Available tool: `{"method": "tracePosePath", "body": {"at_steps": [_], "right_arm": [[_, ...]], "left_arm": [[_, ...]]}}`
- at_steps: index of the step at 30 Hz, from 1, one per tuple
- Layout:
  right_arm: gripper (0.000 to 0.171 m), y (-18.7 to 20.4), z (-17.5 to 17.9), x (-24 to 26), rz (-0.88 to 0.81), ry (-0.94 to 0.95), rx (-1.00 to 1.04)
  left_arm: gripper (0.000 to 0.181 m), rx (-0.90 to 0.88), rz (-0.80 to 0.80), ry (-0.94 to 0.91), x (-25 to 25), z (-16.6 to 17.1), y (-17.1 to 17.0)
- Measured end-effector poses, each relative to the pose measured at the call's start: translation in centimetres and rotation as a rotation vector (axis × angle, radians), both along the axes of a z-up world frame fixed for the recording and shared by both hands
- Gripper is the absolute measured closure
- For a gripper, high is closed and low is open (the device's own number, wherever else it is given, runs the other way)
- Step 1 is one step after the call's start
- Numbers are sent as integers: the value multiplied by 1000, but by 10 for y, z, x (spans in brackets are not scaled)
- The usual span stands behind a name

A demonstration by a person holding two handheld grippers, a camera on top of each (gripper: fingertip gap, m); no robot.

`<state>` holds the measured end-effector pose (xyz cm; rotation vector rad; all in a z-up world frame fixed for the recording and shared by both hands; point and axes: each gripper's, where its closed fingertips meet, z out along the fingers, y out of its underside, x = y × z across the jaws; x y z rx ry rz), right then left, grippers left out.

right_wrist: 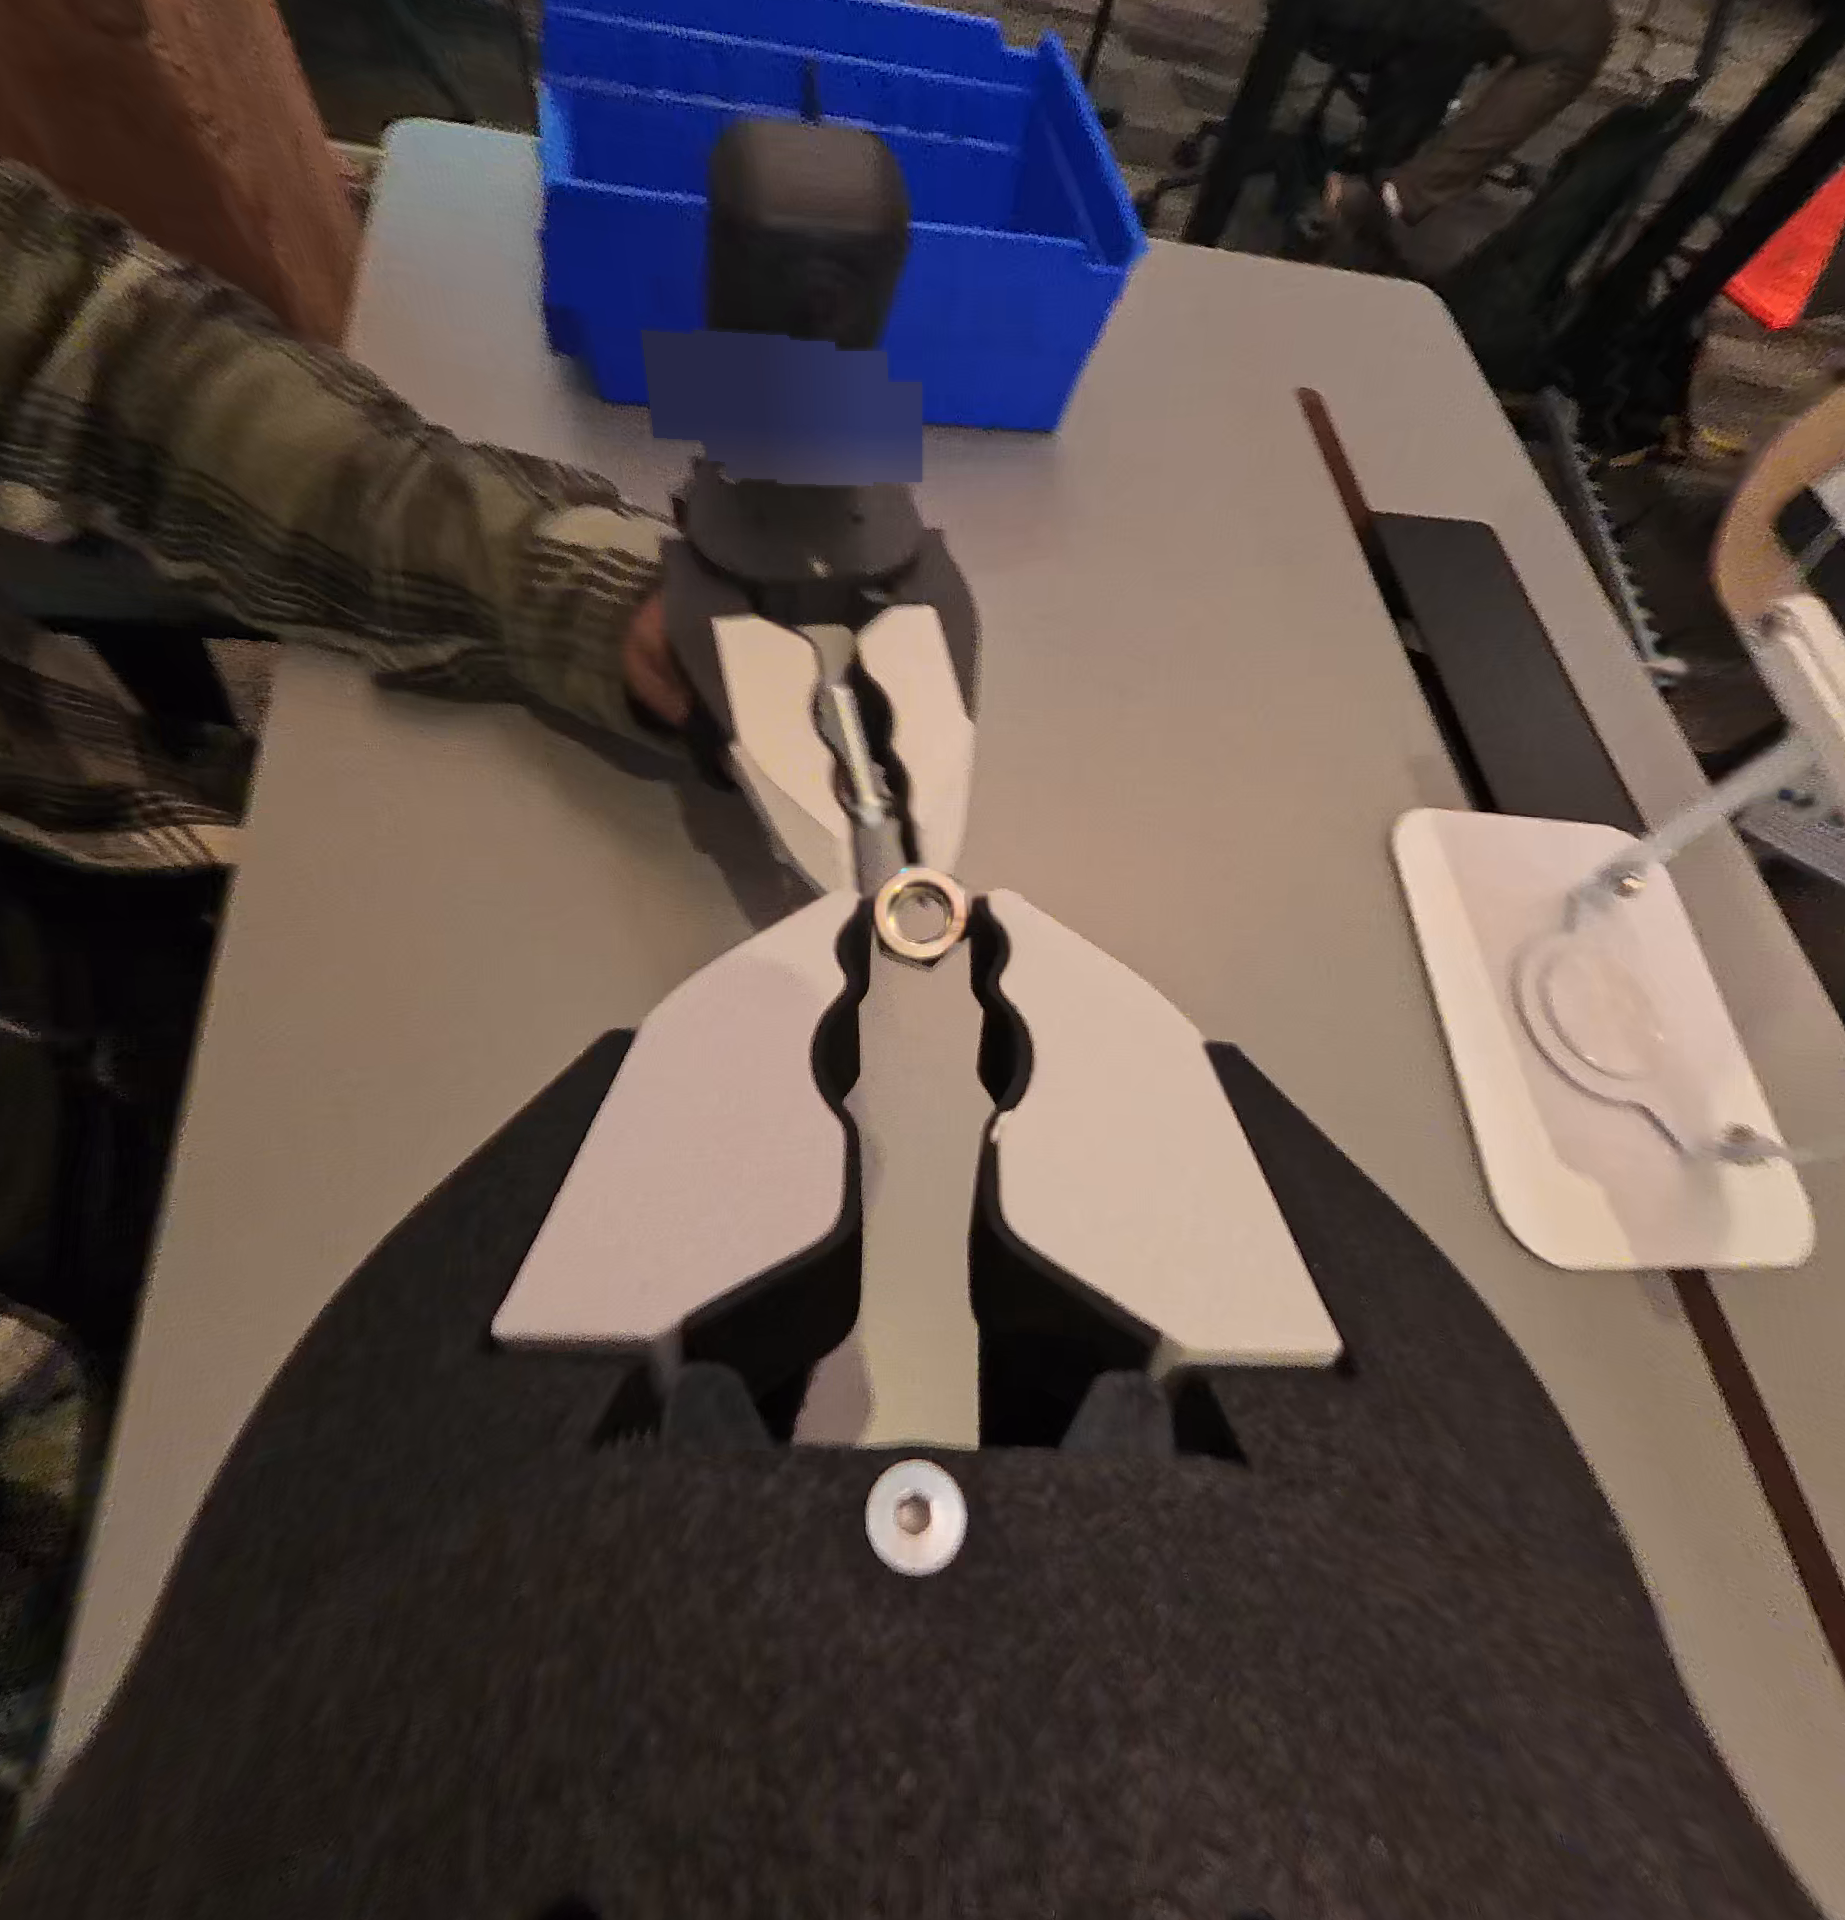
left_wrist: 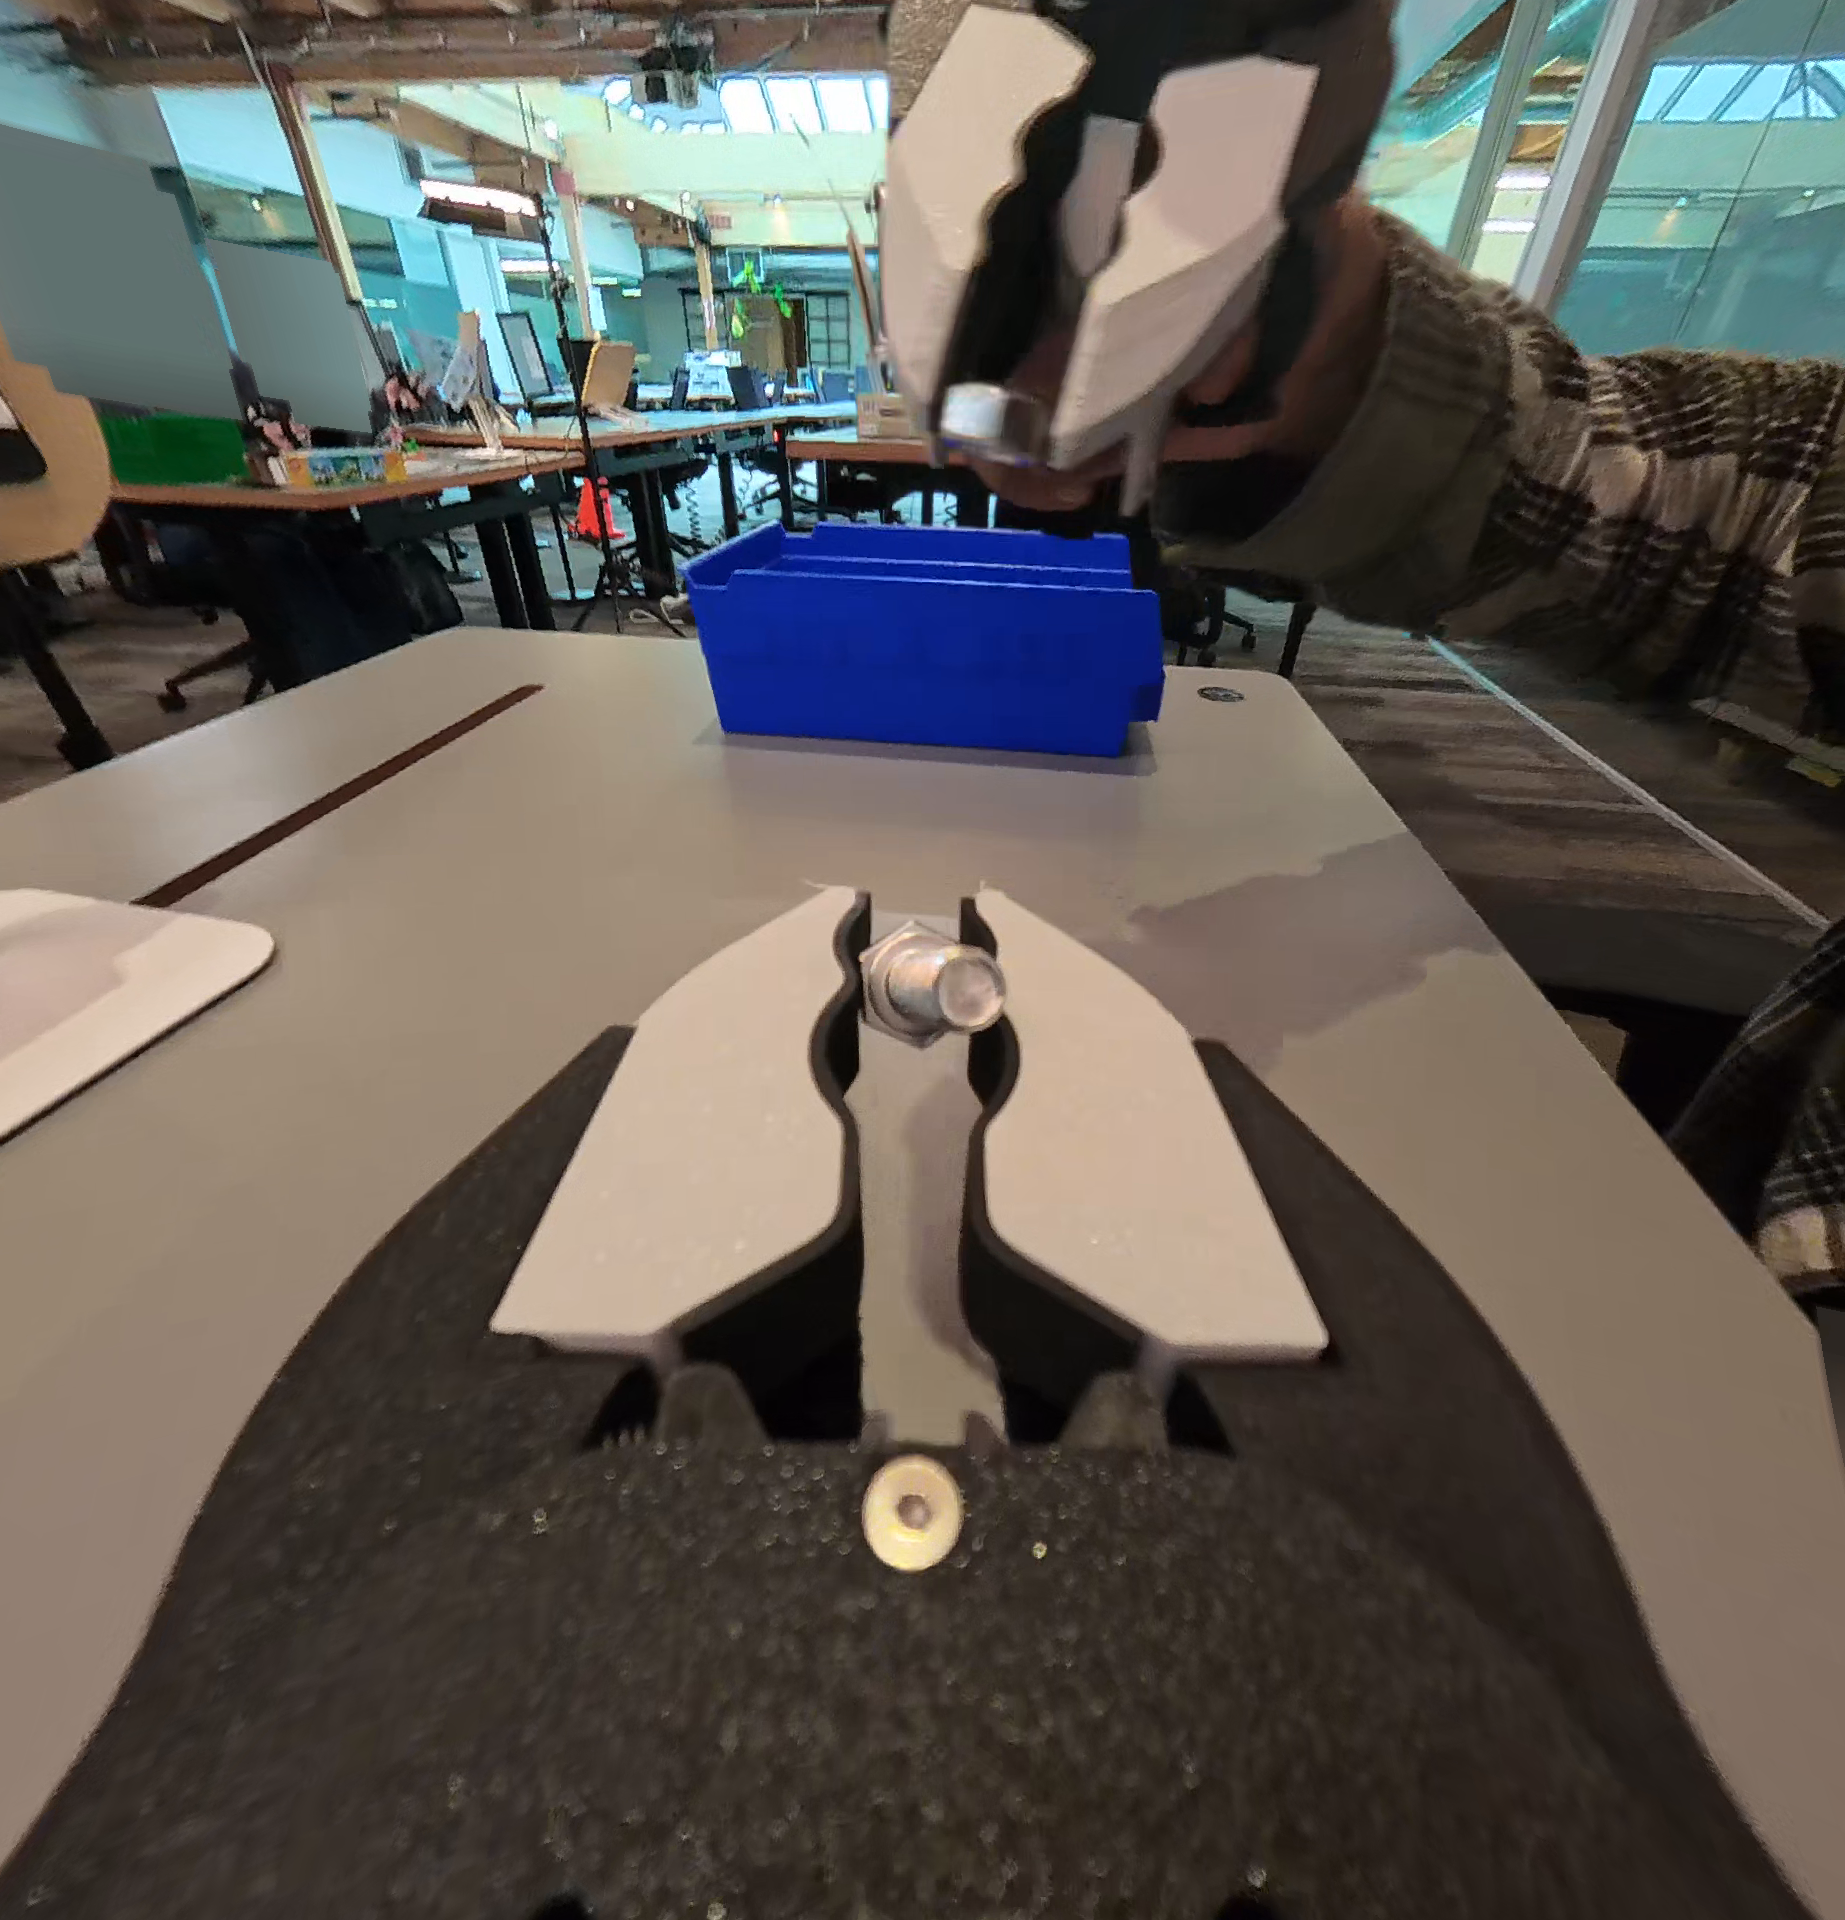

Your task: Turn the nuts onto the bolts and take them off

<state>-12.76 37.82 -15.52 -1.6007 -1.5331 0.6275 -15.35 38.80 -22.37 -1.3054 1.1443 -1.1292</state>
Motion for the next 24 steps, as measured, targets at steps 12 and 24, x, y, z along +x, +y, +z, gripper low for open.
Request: {"method": "tracePosePath", "body": {"at_steps": [12,24], "right_arm": [[154,-20,-16,-30,-41,-37,-41],[154,-5,-80,33,-172,98,-190]], "left_arm": [[165,-46,116,338,6,-38,5],[165,-327,2,1099,-28,-115,13]]}}
